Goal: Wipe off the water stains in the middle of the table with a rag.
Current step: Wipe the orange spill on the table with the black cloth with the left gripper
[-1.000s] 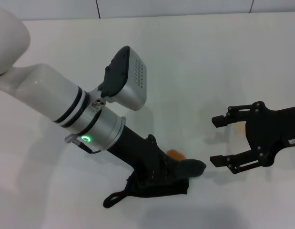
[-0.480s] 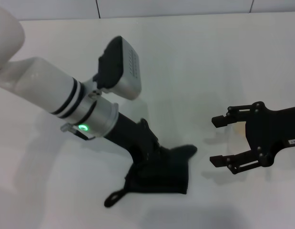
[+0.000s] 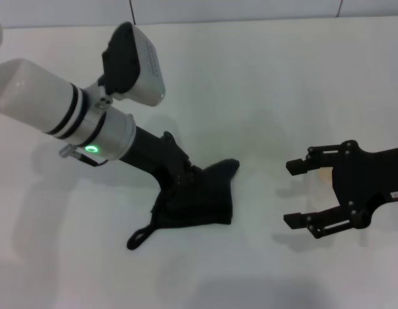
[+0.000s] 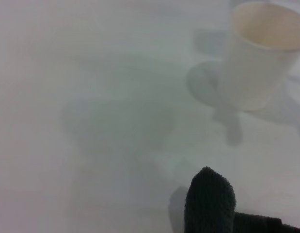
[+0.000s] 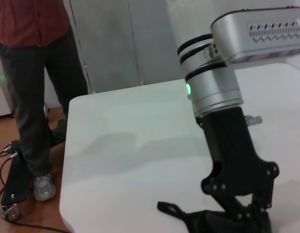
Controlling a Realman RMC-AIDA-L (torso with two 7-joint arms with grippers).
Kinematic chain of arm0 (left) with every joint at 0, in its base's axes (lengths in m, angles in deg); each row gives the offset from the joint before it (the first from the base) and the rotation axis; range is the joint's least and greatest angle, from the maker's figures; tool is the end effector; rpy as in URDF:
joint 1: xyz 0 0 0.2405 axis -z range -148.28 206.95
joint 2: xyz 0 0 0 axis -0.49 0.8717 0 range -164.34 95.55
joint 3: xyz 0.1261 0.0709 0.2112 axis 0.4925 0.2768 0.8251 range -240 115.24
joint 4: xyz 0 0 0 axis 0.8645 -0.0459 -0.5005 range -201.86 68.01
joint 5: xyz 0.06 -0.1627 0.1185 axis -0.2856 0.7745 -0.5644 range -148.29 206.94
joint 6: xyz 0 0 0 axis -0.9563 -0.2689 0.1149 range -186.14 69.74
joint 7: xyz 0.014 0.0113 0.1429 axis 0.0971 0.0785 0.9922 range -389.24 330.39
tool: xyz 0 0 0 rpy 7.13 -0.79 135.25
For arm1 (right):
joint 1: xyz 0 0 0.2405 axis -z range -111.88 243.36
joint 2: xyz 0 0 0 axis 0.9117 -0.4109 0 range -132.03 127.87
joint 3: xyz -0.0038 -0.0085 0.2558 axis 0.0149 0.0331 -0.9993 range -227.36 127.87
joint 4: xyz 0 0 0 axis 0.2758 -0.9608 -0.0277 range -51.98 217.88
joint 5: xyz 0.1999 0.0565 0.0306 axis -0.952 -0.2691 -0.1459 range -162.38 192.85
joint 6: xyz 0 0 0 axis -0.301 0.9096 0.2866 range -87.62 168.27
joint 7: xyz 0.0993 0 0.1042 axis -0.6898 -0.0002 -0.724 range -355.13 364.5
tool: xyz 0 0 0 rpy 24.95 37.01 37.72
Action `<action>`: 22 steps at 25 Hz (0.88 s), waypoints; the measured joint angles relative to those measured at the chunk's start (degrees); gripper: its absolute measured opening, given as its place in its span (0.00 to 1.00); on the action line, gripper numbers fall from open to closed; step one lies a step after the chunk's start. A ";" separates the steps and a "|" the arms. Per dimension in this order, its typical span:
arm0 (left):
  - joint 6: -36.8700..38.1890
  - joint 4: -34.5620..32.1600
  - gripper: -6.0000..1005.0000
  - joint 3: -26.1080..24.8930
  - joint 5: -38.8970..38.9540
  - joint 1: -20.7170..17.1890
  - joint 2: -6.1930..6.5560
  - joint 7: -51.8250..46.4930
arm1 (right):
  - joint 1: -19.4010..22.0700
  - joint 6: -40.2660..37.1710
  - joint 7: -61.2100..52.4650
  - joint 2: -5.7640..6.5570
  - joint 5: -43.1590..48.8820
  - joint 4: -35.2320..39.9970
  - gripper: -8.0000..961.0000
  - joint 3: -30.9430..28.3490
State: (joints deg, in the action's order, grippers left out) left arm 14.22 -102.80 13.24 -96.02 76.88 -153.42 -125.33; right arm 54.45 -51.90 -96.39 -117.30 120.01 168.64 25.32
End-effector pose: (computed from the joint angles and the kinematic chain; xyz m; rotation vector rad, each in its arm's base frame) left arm -0.1905 0.3702 -0.0825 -3.0868 -0.2794 0.1773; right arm 0.1937 0.2733 0.0346 -2.9744 0.2280 0.3377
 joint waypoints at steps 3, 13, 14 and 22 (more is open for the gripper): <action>-0.02 -0.13 0.06 -1.13 -0.88 0.24 0.01 -0.25 | 0.04 -0.06 0.00 0.00 -0.01 0.00 0.87 -0.01; -0.40 -0.95 0.06 2.72 2.16 1.46 -0.48 0.98 | 0.05 0.11 0.00 0.00 -0.01 0.03 0.87 0.00; -0.48 -0.91 0.06 3.65 3.07 1.49 -0.47 1.26 | 0.05 0.13 0.00 0.00 -0.01 0.04 0.87 -0.01; -1.22 -0.18 0.06 12.44 8.93 1.75 -0.65 2.48 | 0.04 0.39 0.00 0.00 -0.10 0.00 0.87 0.00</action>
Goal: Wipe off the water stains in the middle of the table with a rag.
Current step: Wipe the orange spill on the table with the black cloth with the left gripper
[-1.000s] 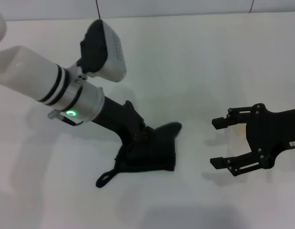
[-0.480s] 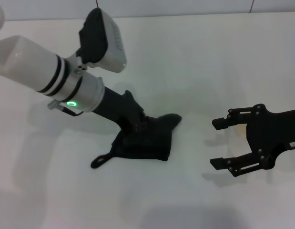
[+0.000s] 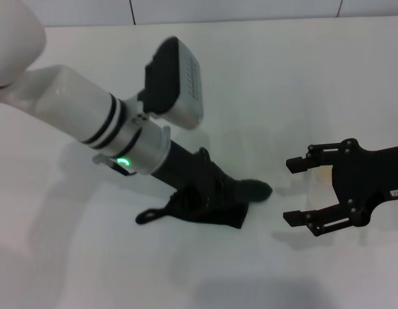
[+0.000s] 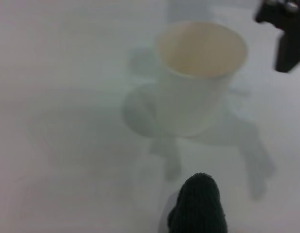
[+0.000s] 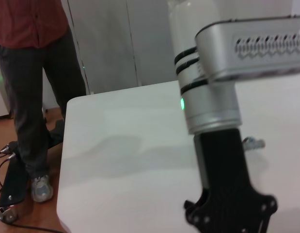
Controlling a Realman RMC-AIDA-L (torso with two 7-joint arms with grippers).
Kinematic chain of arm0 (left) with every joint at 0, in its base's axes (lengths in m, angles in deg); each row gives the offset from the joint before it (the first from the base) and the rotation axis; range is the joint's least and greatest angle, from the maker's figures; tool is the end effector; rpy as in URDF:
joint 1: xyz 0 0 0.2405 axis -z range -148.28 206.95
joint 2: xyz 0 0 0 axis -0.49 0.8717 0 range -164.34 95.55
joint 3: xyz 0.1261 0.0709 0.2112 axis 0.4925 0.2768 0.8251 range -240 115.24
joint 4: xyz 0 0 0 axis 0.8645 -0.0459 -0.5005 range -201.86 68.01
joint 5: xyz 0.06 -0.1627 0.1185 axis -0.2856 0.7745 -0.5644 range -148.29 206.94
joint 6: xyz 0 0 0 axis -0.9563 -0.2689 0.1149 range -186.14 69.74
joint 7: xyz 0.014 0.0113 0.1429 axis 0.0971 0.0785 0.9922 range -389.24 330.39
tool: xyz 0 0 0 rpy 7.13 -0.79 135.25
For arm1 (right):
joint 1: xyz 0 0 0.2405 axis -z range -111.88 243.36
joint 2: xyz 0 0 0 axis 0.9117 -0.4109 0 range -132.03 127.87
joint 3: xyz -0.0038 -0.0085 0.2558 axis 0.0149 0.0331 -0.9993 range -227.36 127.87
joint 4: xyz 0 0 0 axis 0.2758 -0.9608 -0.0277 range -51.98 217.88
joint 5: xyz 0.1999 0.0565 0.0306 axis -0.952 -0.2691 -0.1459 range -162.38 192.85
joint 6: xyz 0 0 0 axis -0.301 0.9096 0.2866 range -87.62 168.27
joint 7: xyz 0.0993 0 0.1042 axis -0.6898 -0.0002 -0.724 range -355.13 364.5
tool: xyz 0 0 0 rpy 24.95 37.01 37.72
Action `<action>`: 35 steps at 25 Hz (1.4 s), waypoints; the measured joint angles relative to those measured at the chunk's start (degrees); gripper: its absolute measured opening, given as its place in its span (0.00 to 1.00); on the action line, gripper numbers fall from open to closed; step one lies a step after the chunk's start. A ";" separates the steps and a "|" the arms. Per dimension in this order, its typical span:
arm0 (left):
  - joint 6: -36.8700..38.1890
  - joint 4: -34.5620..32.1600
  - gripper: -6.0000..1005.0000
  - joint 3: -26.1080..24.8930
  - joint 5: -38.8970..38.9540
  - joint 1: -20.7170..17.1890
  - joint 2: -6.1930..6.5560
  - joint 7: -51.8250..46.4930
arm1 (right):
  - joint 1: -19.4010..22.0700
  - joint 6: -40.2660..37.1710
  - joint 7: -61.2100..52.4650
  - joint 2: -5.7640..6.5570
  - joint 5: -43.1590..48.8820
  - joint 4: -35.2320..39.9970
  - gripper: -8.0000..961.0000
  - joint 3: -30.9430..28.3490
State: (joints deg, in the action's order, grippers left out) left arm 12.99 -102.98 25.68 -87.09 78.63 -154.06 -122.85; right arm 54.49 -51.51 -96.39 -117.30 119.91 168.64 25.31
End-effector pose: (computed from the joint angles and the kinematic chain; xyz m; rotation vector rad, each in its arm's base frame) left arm -0.1642 0.3534 -0.1095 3.0742 0.0616 -0.1646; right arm 0.1936 0.2741 0.0349 -2.9671 0.2294 0.3407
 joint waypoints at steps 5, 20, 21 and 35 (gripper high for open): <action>0.00 0.02 0.06 5.17 3.24 -0.11 -0.02 0.01 | -0.06 0.32 0.00 0.00 -0.11 0.00 0.87 0.00; 1.34 -0.44 0.06 15.26 10.92 -0.41 -0.04 0.84 | -0.05 0.61 0.44 0.00 -0.53 0.00 0.87 0.00; 0.99 -0.32 0.06 15.05 10.96 -0.51 -0.04 0.78 | -0.06 0.61 0.44 0.00 -0.53 0.00 0.87 0.00; 1.21 -0.82 0.06 -6.86 -2.25 -4.70 0.60 0.15 | -0.04 0.60 0.44 0.00 -0.62 0.00 0.87 -0.21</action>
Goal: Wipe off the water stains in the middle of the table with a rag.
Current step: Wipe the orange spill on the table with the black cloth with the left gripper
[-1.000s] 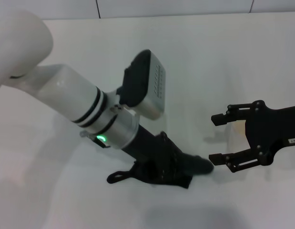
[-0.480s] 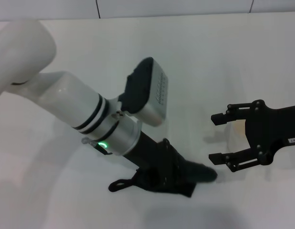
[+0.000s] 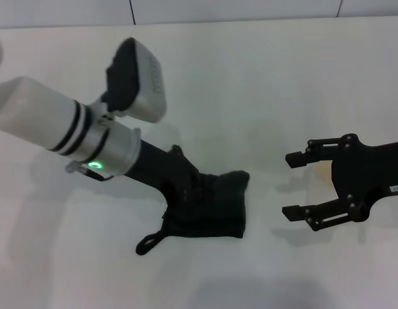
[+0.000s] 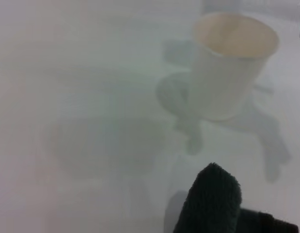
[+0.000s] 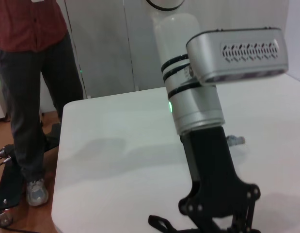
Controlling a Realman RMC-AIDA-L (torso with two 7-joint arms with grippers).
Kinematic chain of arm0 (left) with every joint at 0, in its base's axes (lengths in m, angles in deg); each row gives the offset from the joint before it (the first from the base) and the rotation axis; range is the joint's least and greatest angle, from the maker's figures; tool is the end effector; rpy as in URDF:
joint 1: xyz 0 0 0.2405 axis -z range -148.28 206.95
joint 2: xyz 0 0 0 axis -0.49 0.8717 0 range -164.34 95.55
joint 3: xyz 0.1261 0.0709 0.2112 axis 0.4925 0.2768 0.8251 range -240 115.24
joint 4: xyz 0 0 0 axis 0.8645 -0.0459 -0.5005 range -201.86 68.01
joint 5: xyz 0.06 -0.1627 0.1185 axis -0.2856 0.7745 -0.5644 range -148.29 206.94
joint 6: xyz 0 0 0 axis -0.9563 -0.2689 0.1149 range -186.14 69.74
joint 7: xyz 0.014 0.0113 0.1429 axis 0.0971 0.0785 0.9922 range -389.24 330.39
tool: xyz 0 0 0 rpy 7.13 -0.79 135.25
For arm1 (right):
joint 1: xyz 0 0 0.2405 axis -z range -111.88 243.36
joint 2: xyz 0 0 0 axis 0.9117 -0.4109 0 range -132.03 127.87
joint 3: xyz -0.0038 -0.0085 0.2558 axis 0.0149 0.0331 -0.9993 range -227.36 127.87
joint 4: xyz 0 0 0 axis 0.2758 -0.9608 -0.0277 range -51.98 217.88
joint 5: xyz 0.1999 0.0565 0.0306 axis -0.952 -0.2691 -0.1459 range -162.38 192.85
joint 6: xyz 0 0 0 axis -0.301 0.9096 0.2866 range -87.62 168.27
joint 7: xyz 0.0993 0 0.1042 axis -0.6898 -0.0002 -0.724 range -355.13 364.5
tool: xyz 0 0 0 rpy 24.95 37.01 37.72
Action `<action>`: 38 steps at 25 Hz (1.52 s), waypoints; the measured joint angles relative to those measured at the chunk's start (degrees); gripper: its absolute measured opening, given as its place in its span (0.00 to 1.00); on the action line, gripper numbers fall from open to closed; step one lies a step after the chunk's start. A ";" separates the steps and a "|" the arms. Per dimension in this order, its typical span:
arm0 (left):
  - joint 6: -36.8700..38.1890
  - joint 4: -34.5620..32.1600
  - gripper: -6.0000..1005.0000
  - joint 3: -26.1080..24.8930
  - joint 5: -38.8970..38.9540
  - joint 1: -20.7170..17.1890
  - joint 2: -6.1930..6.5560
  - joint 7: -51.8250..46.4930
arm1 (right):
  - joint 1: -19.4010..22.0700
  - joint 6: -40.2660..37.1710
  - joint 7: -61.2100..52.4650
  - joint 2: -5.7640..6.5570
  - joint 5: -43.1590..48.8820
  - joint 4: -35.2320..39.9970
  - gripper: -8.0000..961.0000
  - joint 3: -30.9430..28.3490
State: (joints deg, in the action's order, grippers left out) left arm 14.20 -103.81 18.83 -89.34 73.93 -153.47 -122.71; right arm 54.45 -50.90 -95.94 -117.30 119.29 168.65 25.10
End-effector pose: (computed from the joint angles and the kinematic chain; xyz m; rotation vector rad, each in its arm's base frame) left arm -0.1923 0.3535 -0.0924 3.1220 0.2436 -0.1010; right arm 0.1921 0.2760 0.0363 -2.9524 0.2170 0.3573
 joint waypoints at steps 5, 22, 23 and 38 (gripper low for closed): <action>1.14 -1.29 0.06 -5.64 -3.21 -2.24 0.20 0.27 | 0.03 0.00 0.00 0.00 0.00 0.00 0.87 -0.10; 3.77 -4.98 0.06 -15.65 -3.88 -8.86 2.78 1.50 | -0.13 1.64 -0.43 0.00 -0.63 0.00 0.87 1.30; 4.00 -5.01 0.06 -16.65 -3.84 -9.23 2.79 1.82 | -0.12 1.76 -0.43 0.00 -0.64 -0.12 0.87 1.38; 8.99 -5.05 0.09 -19.51 -4.26 -11.24 2.37 2.89 | -0.47 2.46 -0.45 0.00 -0.81 -1.06 0.87 1.61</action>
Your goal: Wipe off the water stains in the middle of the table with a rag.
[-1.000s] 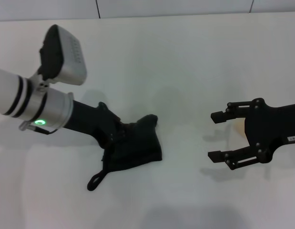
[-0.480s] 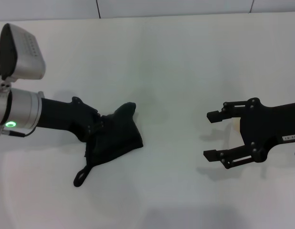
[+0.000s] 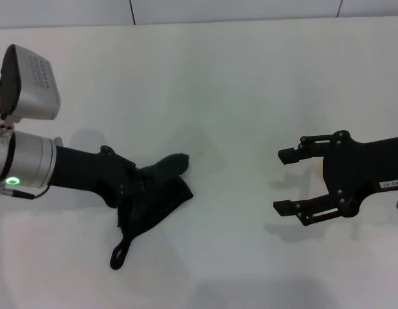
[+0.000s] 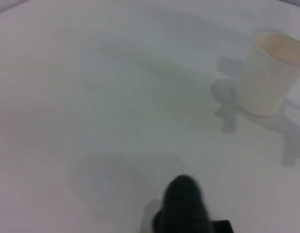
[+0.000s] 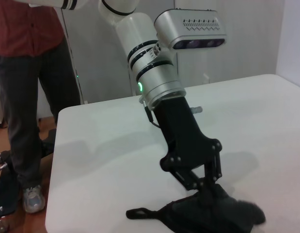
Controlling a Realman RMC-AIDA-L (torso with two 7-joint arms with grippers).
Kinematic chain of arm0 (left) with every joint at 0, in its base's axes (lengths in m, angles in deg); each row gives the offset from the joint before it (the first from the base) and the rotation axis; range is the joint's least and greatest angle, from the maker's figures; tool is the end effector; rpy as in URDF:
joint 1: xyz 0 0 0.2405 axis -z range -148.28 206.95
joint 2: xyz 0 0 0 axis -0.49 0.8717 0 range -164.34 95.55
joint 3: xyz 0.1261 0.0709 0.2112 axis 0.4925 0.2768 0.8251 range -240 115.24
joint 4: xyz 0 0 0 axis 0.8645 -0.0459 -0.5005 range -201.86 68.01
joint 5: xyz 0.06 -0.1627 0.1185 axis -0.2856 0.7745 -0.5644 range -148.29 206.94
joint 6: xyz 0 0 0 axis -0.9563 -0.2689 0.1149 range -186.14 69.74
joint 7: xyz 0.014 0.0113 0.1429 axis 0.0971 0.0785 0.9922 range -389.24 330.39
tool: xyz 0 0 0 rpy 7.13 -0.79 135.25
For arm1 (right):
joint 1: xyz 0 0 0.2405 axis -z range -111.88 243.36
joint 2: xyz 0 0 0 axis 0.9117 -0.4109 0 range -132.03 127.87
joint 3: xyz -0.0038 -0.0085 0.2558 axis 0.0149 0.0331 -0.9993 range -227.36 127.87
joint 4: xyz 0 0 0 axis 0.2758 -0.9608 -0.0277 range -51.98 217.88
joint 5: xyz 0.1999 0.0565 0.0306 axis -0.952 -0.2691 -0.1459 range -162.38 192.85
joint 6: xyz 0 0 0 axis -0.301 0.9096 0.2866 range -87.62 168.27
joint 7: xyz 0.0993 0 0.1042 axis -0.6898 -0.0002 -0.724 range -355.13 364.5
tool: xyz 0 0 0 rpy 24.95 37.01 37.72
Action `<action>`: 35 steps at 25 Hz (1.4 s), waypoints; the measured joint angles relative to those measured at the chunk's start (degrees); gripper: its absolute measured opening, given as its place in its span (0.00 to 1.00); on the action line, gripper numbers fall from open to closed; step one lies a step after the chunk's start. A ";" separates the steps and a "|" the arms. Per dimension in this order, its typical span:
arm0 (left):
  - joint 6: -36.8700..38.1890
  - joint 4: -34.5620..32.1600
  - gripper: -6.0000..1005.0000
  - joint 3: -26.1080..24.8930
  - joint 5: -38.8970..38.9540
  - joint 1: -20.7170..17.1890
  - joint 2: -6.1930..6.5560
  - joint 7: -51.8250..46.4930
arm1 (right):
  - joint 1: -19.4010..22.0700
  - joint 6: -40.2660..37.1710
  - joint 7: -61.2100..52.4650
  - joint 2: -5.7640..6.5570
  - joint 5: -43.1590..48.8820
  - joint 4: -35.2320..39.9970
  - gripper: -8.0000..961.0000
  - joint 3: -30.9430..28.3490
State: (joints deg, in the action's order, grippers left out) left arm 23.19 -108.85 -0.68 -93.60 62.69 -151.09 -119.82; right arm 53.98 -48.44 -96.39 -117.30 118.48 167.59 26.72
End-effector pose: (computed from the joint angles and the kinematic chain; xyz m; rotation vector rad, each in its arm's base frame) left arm -0.2579 0.3400 -0.0280 -2.9739 -0.5636 -0.1063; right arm 0.1889 0.2804 0.0300 -2.9421 0.2327 0.3791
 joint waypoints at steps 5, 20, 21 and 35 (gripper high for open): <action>1.04 -0.10 0.18 -0.04 -0.02 -0.16 -0.02 -1.74 | -0.02 0.00 0.00 0.00 -0.05 0.11 0.87 0.00; 5.69 -11.38 0.67 -6.36 2.54 -5.53 0.02 -1.31 | 0.03 0.59 0.00 0.00 -0.93 -0.33 0.87 -0.04; 7.91 -11.38 0.70 -9.55 4.56 -5.63 0.01 1.19 | 0.06 0.72 0.00 0.00 -0.95 -0.35 0.87 -0.08; 27.27 -8.87 0.89 -18.56 8.80 -5.62 1.15 11.71 | -0.21 1.85 -0.16 0.05 -0.79 -1.53 0.86 -1.53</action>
State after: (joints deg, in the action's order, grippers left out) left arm 50.46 -117.72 -19.24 -84.80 57.07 -149.95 -108.10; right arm 53.77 -46.59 -96.55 -117.25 117.69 166.06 25.19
